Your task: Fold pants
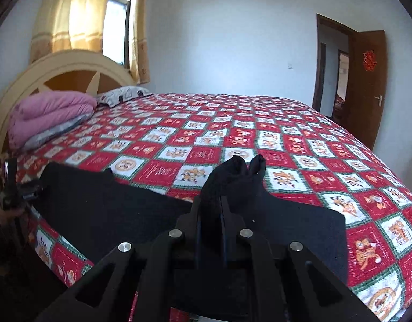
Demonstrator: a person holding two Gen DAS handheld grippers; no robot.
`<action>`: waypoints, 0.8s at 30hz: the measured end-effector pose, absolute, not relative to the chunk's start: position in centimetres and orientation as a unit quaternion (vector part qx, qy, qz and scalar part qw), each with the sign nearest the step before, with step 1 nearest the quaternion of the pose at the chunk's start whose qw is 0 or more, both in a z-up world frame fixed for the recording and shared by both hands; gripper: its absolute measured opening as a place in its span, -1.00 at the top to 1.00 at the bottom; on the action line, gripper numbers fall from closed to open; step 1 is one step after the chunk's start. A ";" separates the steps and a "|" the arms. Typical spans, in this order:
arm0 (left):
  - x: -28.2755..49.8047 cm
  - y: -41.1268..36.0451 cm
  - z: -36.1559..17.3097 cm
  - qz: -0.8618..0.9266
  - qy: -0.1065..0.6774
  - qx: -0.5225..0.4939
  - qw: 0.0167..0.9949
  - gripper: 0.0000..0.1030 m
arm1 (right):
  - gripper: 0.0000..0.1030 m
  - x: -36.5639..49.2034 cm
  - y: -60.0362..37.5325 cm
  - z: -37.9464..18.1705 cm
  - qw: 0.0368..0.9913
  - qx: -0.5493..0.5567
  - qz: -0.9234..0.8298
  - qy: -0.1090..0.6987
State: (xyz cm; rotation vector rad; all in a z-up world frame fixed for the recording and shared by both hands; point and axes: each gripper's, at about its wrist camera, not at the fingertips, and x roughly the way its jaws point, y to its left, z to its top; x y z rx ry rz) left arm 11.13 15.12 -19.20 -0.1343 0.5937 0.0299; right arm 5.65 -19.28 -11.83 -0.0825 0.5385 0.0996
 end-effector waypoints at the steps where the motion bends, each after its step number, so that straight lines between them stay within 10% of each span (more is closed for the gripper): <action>1: 11.1 15.1 -19.2 0.015 0.292 -0.066 0.954 -1.00 | 0.78 5.7 -19.0 -12.0 0.961 -0.045 0.050 0.267; 24: 11.1 15.2 -19.3 0.014 0.291 -0.066 0.954 -1.00 | 0.78 6.8 -9.5 -17.9 0.930 -0.154 0.124 0.309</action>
